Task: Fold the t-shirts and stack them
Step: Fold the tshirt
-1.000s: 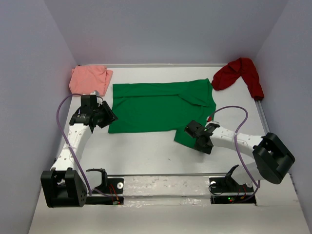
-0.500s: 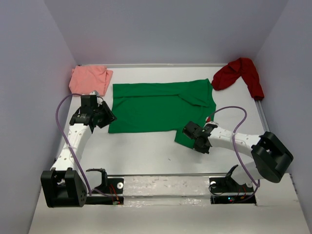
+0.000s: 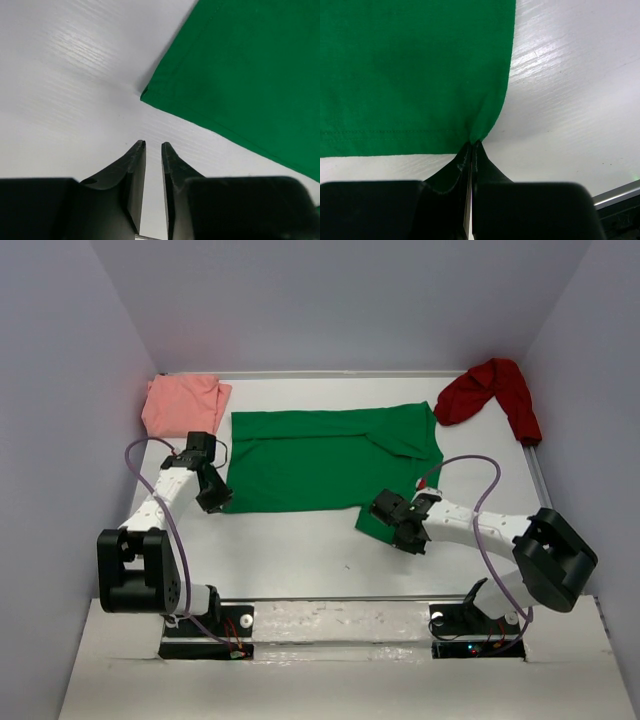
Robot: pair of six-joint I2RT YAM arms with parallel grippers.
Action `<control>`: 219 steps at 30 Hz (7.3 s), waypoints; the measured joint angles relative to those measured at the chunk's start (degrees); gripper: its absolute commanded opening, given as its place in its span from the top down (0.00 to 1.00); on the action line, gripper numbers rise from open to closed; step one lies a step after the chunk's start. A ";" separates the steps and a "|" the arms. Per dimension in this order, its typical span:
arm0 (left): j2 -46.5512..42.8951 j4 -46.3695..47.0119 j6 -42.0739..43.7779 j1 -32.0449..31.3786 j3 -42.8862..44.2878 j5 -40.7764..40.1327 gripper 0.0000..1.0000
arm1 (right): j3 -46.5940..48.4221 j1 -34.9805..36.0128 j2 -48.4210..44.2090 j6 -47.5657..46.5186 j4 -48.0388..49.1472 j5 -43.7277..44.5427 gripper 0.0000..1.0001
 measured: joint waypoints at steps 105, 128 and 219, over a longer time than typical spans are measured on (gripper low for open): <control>-4.22 -4.37 -1.40 1.14 3.89 -0.87 1.00 | 24.74 2.43 -4.31 8.52 -28.65 22.93 1.00; -2.08 -3.80 -0.70 1.64 3.76 -1.81 1.00 | 20.90 -12.00 -7.26 -22.67 -12.63 25.97 1.00; 32.57 -3.08 3.63 -3.85 34.93 -6.67 1.00 | 55.89 -30.56 32.30 -51.12 -6.16 15.21 1.00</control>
